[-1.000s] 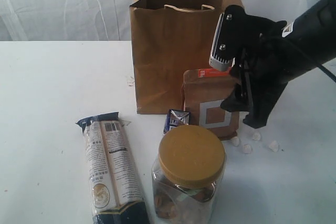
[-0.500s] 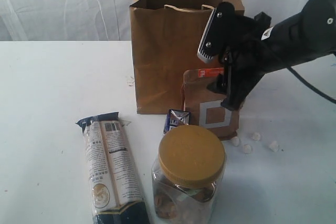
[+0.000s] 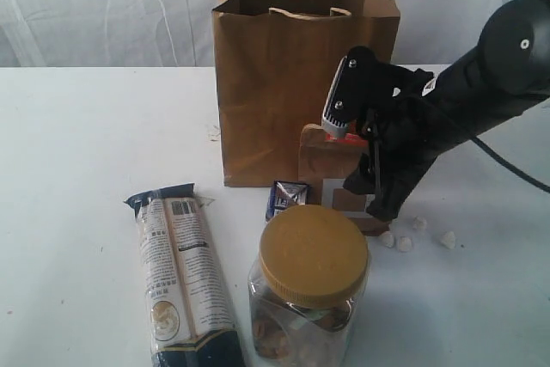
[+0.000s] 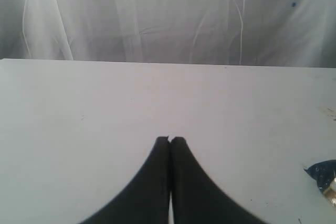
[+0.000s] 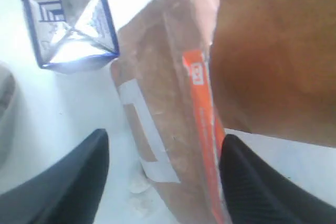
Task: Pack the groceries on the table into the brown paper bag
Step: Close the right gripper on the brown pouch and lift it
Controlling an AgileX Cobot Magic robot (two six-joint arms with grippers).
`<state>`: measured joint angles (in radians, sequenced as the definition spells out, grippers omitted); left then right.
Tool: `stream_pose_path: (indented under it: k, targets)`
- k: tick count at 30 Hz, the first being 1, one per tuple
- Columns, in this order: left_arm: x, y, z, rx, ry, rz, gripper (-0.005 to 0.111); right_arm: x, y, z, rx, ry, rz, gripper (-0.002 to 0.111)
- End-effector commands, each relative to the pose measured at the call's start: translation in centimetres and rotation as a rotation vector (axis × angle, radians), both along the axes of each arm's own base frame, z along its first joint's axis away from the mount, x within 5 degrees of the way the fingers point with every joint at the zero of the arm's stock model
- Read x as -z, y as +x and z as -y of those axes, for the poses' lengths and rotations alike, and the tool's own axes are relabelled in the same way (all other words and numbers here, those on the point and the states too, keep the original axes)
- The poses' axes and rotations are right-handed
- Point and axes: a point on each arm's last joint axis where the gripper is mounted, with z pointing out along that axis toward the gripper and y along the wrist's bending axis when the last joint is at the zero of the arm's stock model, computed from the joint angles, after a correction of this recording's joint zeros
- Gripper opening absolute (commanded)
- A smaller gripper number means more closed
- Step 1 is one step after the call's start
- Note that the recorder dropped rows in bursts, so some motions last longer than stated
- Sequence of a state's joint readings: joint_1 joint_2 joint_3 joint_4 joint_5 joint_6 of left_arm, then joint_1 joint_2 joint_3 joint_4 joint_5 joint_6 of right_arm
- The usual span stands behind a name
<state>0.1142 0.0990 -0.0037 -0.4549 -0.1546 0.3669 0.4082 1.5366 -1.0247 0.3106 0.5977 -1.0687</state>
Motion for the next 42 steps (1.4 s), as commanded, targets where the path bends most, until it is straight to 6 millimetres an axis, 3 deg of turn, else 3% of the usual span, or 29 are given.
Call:
stream_pose_path:
  k: [1, 3, 9, 18, 24, 32, 35, 37, 41, 42]
  targets:
    - [0.1, 0.0, 0.0, 0.006, -0.015, 0.006, 0.000, -0.6, -0.2, -0.1, 0.012, 0.033, 0.019, 0.056]
    - [0.1, 0.0, 0.0, 0.006, -0.015, 0.006, 0.000, -0.7, 0.3, 0.0, 0.029, 0.041, 0.064, 0.057]
    - [0.1, 0.0, 0.0, 0.006, -0.015, 0.006, 0.000, 0.5, 1.2, -0.2, 0.079, 0.044, 0.052, 0.075]
    - [0.1, 0.0, 0.0, 0.006, -0.015, 0.006, 0.000, 1.3, 1.8, -0.1, 0.074, 0.003, 0.079, 0.075]
    - [0.1, 0.0, 0.0, 0.006, -0.015, 0.006, 0.000, 3.2, 2.3, -0.4, 0.190, 0.050, -0.025, 0.075]
    - [0.1, 0.0, 0.0, 0.006, -0.015, 0.006, 0.000, 5.5, 2.8, -0.6, 0.198, 0.018, -0.093, 0.075]
    - [0.1, 0.0, 0.0, 0.006, -0.015, 0.006, 0.000, 5.9, 2.7, -0.6, 0.216, 0.020, -0.124, 0.064]
    - [0.1, 0.0, 0.0, 0.006, -0.015, 0.006, 0.000, 5.9, 2.7, -0.6, 0.235, 0.029, -0.135, 0.048]
    - [0.1, 0.0, 0.0, 0.006, -0.015, 0.006, 0.000, 4.8, 2.7, -0.6, 0.241, 0.054, -0.086, 0.003]
    - [0.1, 0.0, 0.0, 0.006, -0.015, 0.006, 0.000, 4.5, 2.7, -0.6, 0.241, 0.061, -0.073, 0.000]
